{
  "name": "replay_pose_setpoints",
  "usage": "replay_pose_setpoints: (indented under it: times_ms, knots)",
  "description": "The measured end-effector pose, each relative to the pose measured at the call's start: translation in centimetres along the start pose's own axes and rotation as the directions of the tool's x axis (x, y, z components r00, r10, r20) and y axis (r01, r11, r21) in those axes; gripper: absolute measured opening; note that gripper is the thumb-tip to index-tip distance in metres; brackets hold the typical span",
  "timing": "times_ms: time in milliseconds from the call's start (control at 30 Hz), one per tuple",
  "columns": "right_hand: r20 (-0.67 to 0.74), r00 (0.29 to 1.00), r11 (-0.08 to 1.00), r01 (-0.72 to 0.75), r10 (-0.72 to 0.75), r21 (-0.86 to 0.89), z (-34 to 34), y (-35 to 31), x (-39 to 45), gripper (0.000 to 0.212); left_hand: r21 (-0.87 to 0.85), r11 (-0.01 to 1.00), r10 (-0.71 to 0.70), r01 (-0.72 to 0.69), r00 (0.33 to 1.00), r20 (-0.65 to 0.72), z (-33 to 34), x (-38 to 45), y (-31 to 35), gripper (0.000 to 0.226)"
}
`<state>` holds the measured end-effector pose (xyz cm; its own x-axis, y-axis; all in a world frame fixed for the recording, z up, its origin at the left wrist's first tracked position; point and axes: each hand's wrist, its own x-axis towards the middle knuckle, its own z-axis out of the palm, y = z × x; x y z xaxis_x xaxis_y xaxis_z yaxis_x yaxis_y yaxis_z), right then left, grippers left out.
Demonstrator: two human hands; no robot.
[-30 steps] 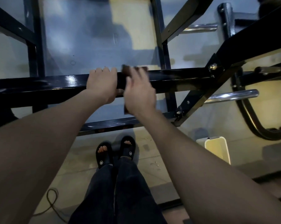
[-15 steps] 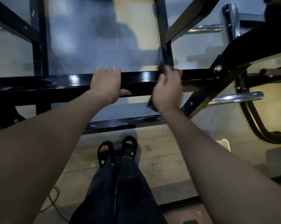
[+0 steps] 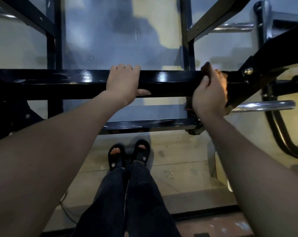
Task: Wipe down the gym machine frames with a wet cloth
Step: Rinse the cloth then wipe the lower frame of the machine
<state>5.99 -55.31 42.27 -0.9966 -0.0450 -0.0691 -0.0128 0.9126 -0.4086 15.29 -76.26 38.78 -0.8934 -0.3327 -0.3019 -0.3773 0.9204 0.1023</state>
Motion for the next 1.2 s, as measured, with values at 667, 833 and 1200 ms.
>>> replay_pose_setpoints:
  times_ms: [667,833,1200]
  knots:
    - [0.099,0.988,0.992,0.108,-0.114,0.069,1.5,-3.6,-2.6,0.041,0.017,1.000,-0.023,0.022,0.998,0.063,-0.7,0.4,0.3,0.074]
    - [0.322,0.812,0.868,0.491,-0.486,0.073,1.9,-3.5,-5.3,0.047,-0.014,1.000,-0.023,0.024,0.997,0.069,-0.6,0.7,0.2,0.055]
    - [0.036,0.998,0.998,-0.045,0.047,-0.048,-1.6,3.4,3.3,0.047,0.002,1.000,-0.024,0.024,0.997,0.079,-0.8,0.5,0.5,0.074]
